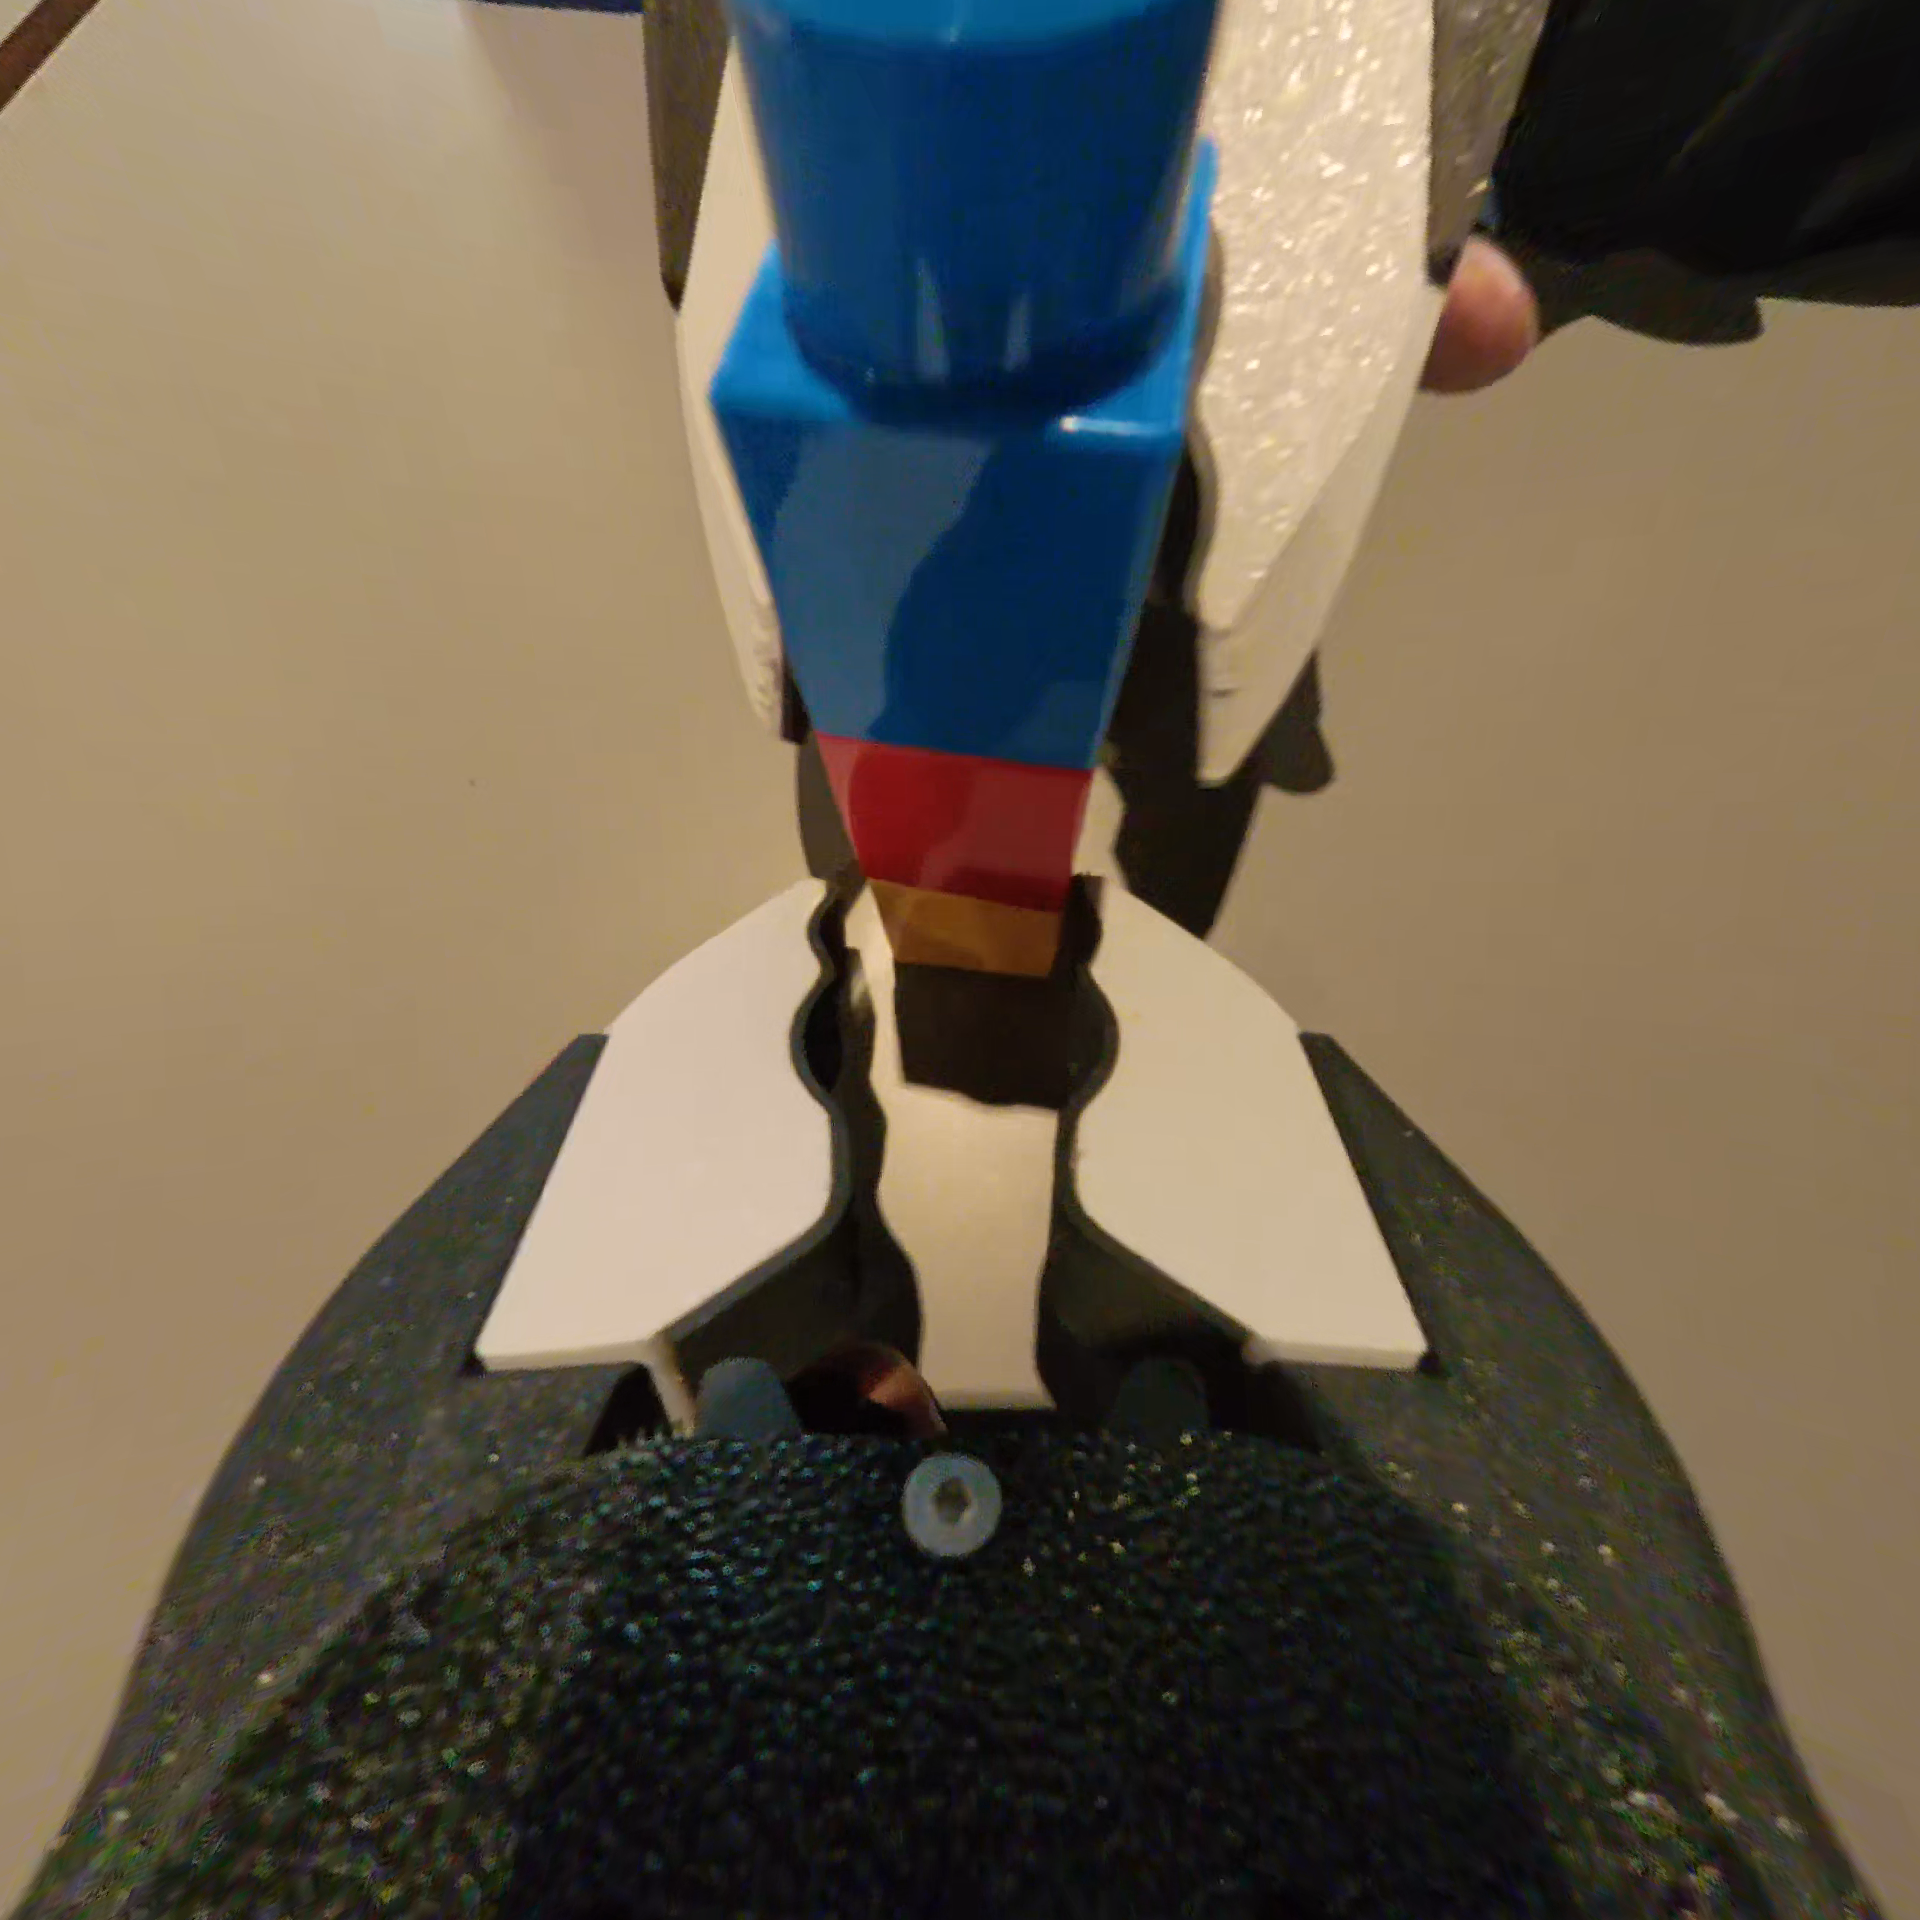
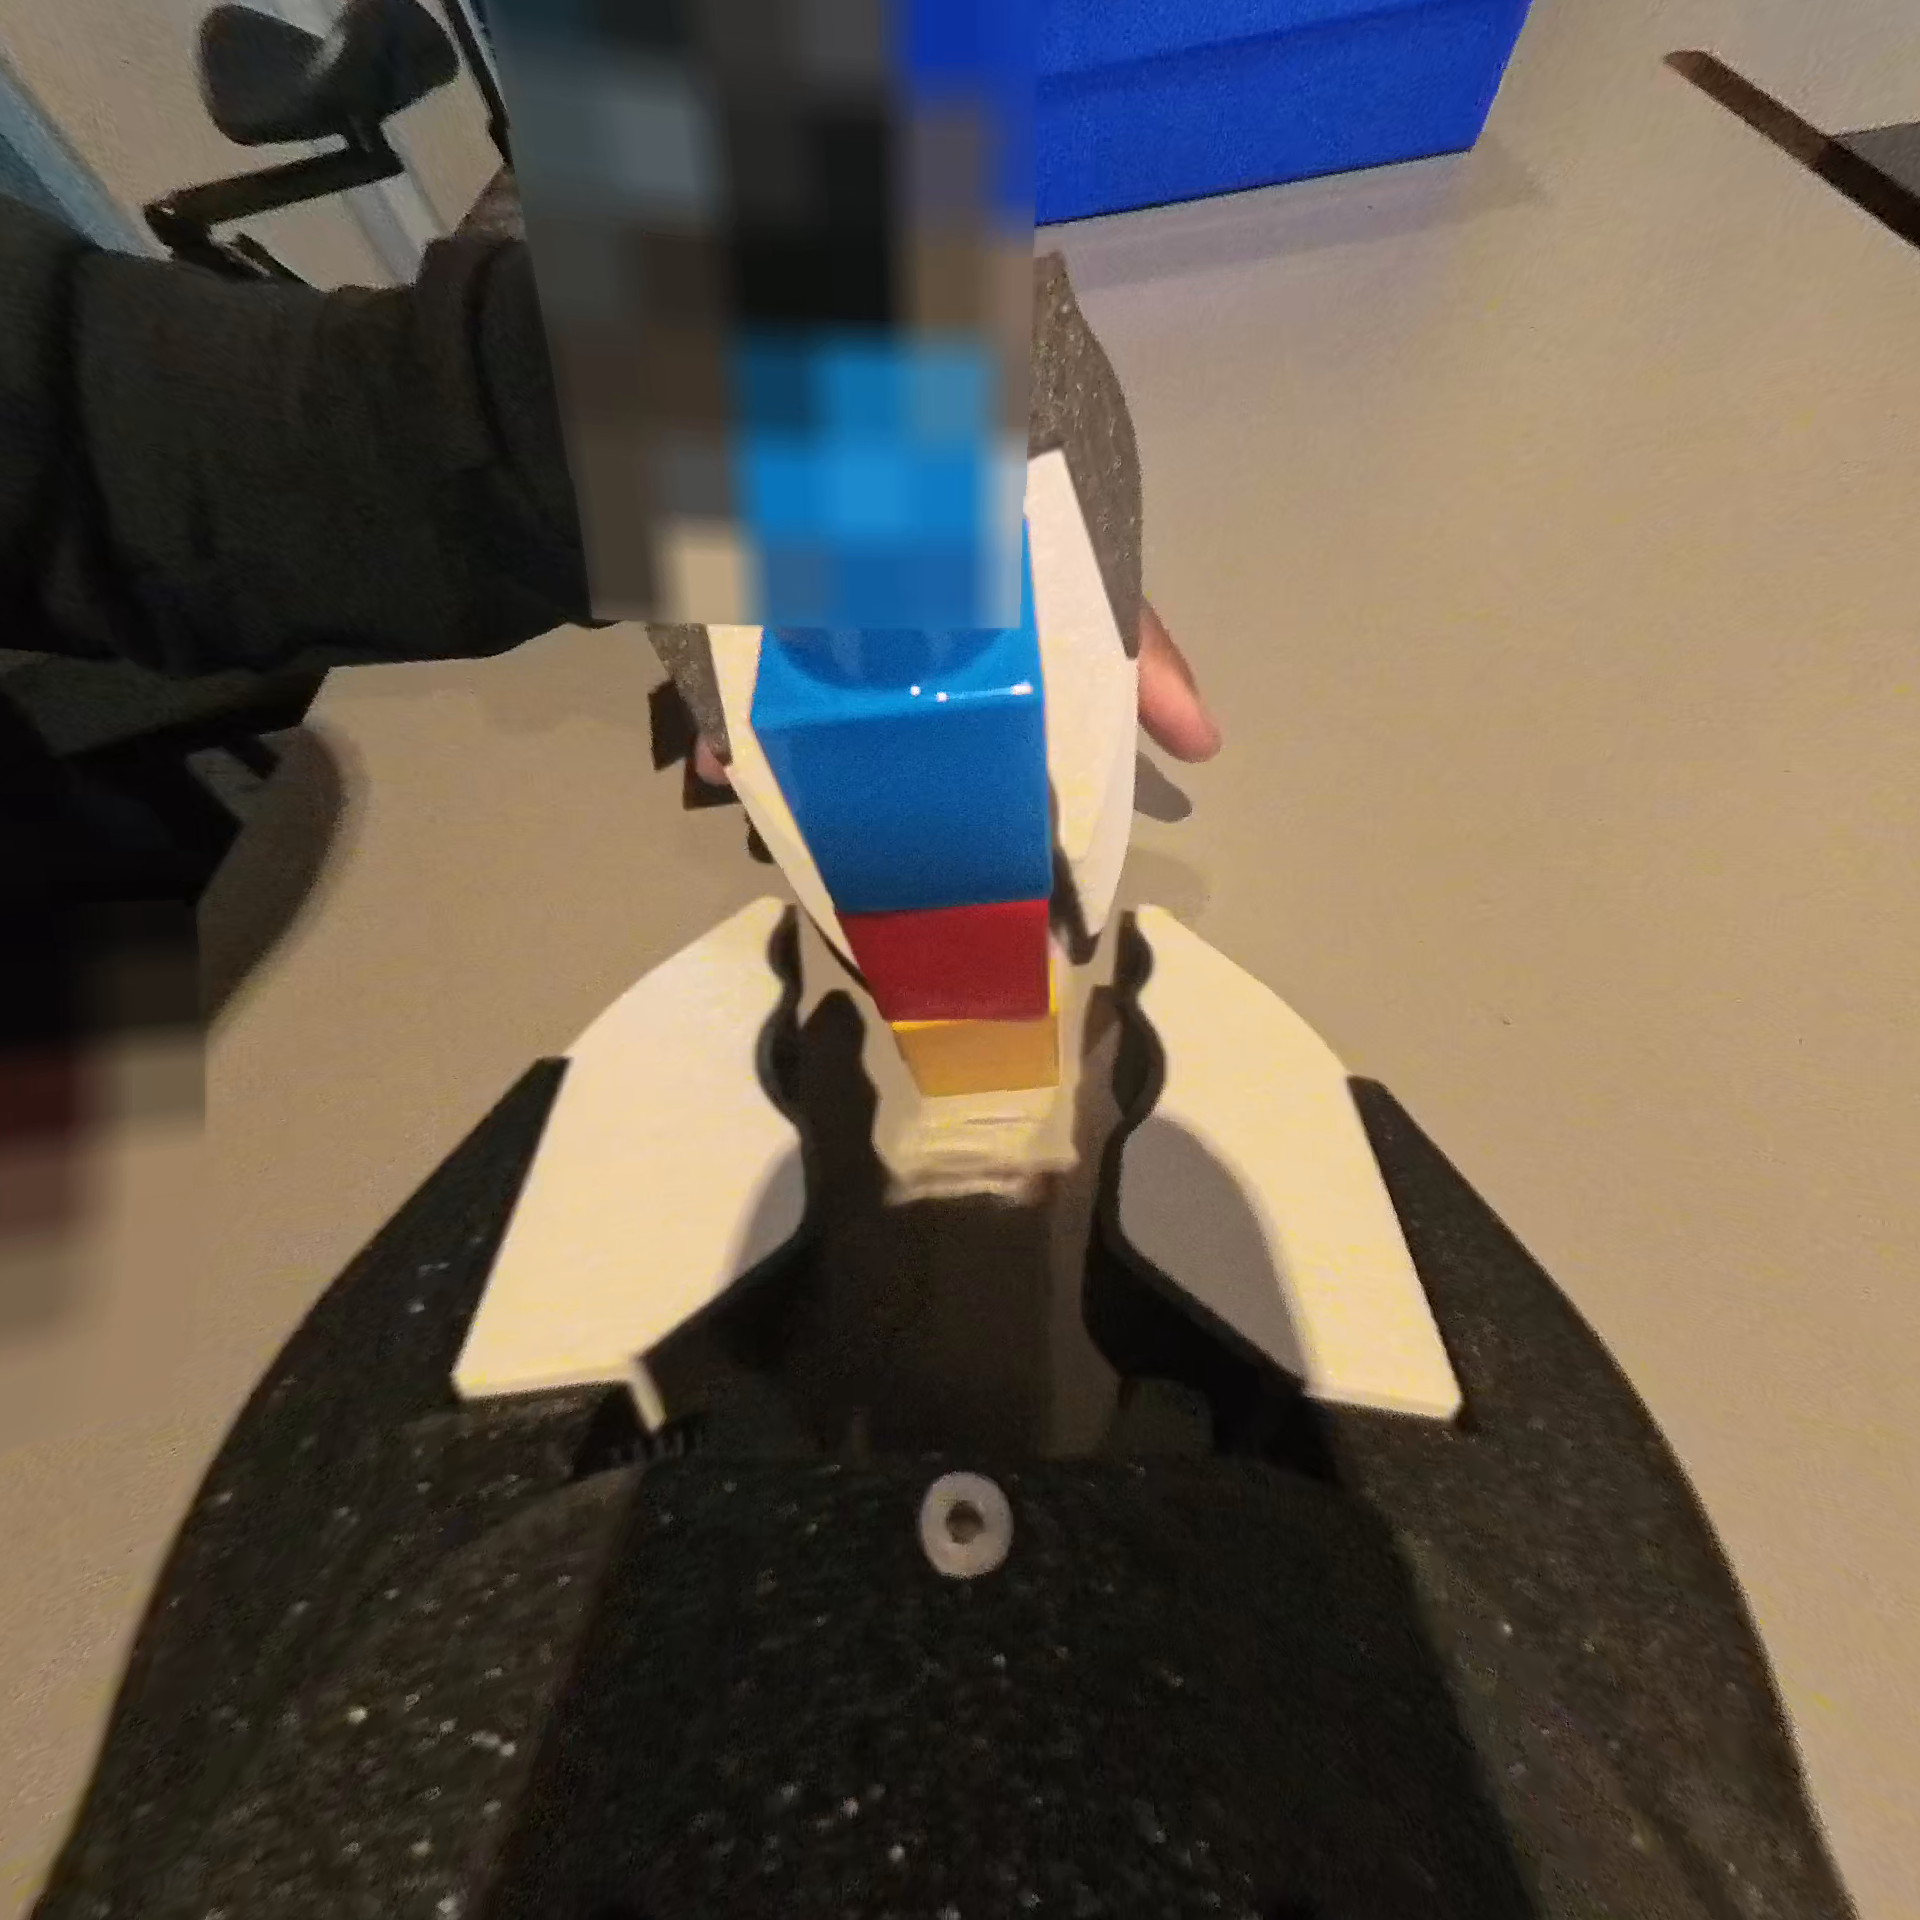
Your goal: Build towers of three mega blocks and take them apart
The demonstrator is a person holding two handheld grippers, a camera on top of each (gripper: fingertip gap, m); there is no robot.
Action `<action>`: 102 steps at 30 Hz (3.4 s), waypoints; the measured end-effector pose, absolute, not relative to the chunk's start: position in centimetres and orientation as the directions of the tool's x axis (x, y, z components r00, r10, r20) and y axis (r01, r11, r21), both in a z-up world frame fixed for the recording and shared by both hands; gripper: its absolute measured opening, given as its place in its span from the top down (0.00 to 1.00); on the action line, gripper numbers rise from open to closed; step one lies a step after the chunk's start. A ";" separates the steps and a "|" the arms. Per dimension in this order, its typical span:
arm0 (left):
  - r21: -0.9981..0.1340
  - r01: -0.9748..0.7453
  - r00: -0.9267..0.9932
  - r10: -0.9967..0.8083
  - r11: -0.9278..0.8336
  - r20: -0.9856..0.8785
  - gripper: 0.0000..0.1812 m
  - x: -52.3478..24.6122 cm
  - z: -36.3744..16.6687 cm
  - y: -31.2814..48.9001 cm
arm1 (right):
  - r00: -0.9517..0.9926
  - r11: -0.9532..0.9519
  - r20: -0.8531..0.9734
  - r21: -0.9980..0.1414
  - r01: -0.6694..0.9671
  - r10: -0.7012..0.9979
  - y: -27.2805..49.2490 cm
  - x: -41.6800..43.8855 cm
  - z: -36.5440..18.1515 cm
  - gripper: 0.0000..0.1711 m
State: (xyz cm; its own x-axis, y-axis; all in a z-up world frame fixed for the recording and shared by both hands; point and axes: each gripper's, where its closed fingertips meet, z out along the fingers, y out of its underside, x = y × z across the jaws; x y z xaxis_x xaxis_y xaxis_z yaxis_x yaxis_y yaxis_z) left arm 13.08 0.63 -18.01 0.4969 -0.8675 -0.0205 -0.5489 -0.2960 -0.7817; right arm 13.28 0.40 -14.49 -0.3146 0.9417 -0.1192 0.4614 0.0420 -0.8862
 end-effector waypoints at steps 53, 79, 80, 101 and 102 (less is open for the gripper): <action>-0.883 -0.452 0.441 -0.892 -0.126 -0.098 0.78 12.7 -15.0 0.1 | -0.434 0.193 -0.034 -0.862 0.468 0.900 0.2 13.9 -14.8 0.79; -0.891 -0.438 0.480 -0.870 -0.124 -0.115 0.81 13.7 -14.9 0.9 | -0.443 0.152 -0.067 -0.884 0.442 0.894 0.2 13.8 -14.8 0.78; -0.891 -0.437 0.481 -0.869 -0.124 -0.115 0.81 13.7 -14.9 0.9 | -0.442 0.152 -0.065 -0.886 0.439 0.895 0.2 13.8 -14.8 0.78; -0.958 -0.287 0.506 -0.849 0.001 -0.152 0.75 13.0 -9.9 0.4 | -0.386 0.097 -0.005 -0.965 0.244 0.923 0.0 13.3 -10.2 0.69; -0.955 -0.295 0.509 -0.846 0.004 -0.161 0.75 13.1 -10.0 0.5 | -0.375 0.099 -0.001 -0.964 0.246 0.927 0.2 13.3 -10.2 0.71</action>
State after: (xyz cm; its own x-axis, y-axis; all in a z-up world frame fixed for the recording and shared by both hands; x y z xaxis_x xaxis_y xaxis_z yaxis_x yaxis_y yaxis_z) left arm 13.06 0.51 -10.01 0.5086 -0.8458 -0.1608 -0.2952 0.0042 -0.9554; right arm 13.26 0.19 -10.17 -0.3746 0.9272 -0.0005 0.2459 0.0988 -0.9642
